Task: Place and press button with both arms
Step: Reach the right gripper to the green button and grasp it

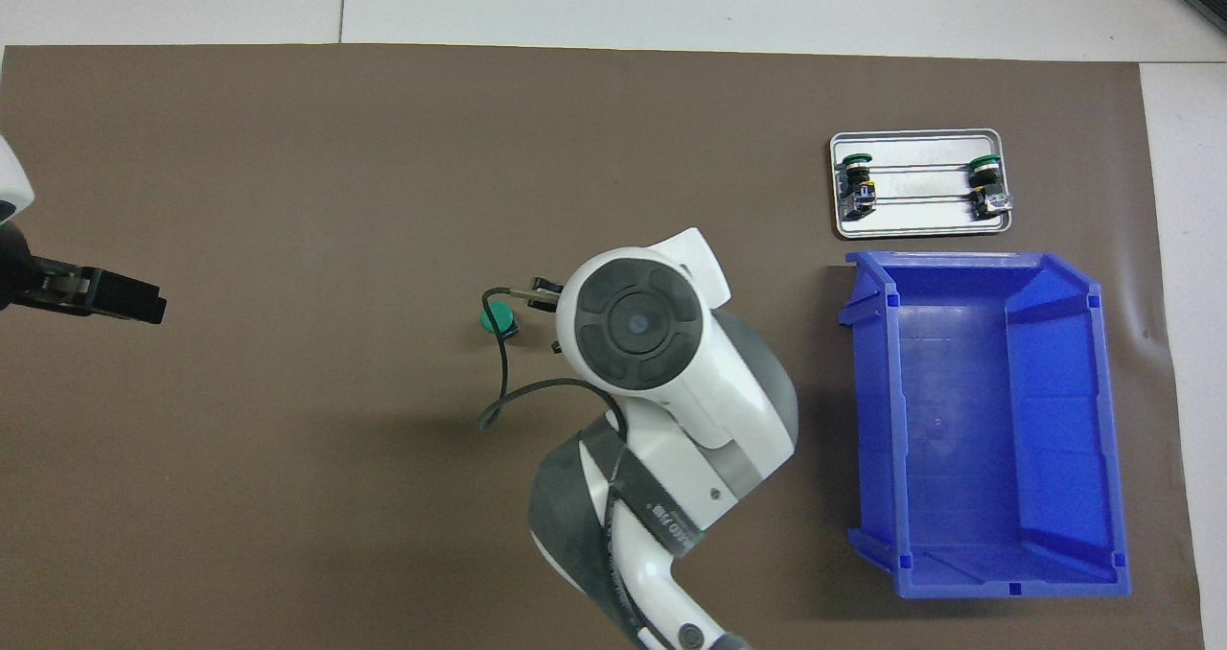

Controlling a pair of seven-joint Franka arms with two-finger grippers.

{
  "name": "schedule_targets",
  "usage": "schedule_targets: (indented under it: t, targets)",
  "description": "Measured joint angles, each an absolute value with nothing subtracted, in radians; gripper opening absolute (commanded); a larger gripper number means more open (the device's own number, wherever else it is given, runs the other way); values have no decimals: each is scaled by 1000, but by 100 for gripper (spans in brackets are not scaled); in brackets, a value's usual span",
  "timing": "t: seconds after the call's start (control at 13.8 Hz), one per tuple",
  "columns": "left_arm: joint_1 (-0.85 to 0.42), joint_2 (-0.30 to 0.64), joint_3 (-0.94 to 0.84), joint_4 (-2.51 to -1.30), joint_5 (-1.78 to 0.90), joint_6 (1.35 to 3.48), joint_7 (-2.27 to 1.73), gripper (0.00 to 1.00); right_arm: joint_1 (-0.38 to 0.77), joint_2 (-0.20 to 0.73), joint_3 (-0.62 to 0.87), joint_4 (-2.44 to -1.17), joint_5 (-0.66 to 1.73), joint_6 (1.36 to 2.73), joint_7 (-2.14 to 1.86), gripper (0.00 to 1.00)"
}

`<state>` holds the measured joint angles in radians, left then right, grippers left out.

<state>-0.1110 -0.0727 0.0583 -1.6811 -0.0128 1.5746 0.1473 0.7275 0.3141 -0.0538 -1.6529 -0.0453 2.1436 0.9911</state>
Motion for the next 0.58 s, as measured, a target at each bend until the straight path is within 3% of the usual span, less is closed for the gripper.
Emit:
schedule_targets:
  t: [0.36,0.58]
  targets:
    - [-108,-73,57,-1681,27,1581,83,99,824,573,-55,-1436,-89,2220,1061,100]
    - [-108,-73,57,-1683,41,1597,83,99,822,652,-57,-1387,-127,2299,1061,100]
